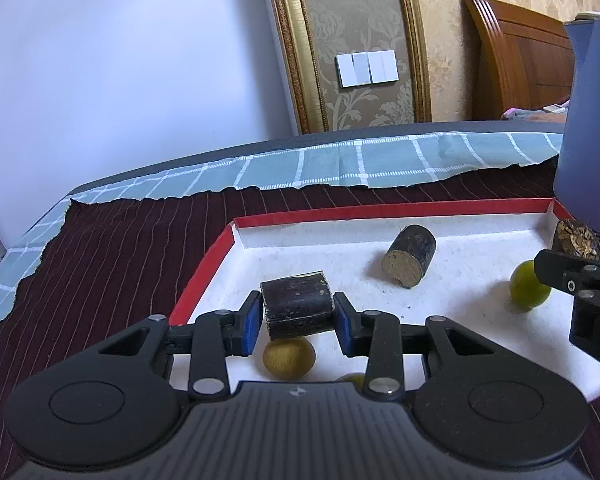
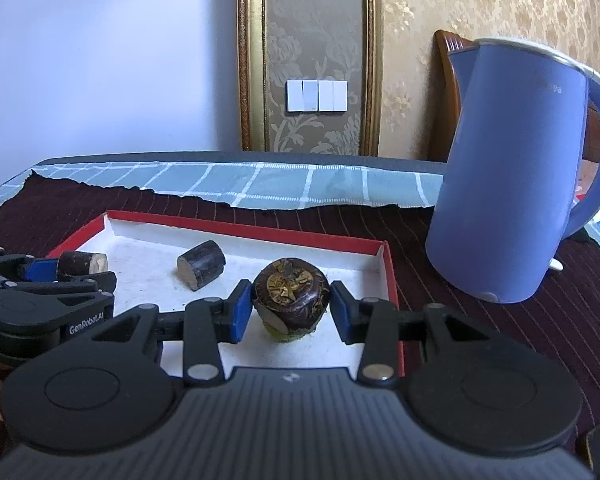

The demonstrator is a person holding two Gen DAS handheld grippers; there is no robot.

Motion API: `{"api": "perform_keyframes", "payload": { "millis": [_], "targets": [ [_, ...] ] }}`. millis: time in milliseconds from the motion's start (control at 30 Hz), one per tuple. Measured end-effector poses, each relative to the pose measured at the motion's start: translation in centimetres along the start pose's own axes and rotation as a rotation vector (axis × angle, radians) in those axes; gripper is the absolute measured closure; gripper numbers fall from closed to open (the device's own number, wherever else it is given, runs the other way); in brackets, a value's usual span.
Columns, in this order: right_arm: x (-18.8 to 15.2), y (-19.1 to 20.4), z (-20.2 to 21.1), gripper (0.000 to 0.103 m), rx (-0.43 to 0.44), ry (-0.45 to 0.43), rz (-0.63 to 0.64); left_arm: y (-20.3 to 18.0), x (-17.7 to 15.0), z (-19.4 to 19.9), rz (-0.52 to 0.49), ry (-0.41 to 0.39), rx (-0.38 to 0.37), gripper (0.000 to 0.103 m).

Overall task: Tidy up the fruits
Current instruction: 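Carry the brown round fruit and dark block over the red tray with both grippers, then lower both fruits into the tray and open both grippers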

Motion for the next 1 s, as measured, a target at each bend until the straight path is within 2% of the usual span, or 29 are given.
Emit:
{"api": "perform_keyframes", "payload": {
  "millis": [500,1000],
  "targets": [
    [1.3,-0.5,-2.1,0.063,0.004,-0.005,-0.02,0.4,1.0,-2.6,0.04,0.014,0.017,0.066],
    [1.2,-0.3,-3.1,0.063,0.019,-0.033,-0.009,0.8,1.3,-2.9,0.055,-0.031,0.022,0.066]
  ]
}}
Point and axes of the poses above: each gripper's, at about its wrist camera, not at the fingertips, and z roughly against the way its jaws point, y to its left, x to its top, the point moved 4 cm from there along -z, roughly the way its jaws point, and after that the axes turned 6 degrees about x, right-handed, at the moved point
